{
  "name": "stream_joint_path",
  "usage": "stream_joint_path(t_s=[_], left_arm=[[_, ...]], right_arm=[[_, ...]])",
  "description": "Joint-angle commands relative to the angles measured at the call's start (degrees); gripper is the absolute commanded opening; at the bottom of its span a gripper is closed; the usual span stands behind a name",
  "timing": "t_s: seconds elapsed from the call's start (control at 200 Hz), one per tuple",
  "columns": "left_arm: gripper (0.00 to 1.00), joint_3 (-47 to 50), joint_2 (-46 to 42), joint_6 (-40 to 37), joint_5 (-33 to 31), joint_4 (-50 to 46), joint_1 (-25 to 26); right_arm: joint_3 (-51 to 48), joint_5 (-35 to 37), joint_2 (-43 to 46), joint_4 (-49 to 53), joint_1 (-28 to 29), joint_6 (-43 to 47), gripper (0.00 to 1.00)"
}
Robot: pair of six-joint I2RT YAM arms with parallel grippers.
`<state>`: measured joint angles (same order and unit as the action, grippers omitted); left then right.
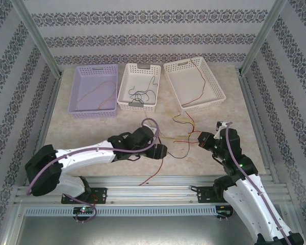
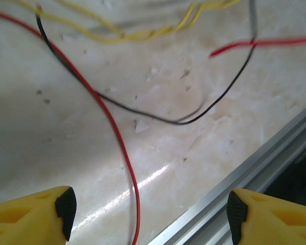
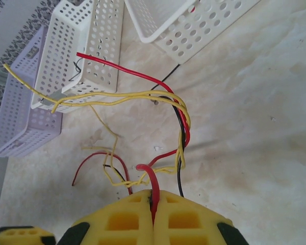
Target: Untangle the cables
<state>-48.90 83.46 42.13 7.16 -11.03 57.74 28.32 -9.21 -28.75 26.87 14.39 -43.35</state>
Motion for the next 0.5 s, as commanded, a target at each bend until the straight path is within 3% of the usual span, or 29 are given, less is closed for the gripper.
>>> stream_joint_path(t_s=[0.0,0.26,0.495], left_arm=[[0.78,-1.73,4.55,1.15,-3.48,-1.71,2.27],[0.72,-8.29,14.12,0.36,-6.52,-8.08,5.16],[0.58,-10.81,19.19,-0.19,-7.16,-10.26,6.07]], right_arm=[[2.33,0.3,0.29,0.24,-0.78,0.55,0.0],[2.89,-0.1,0.72,0.54,-0.98,1.05,0.0],[3.11,-0.72,0.76,0.91,-1.04,1.43,0.0]])
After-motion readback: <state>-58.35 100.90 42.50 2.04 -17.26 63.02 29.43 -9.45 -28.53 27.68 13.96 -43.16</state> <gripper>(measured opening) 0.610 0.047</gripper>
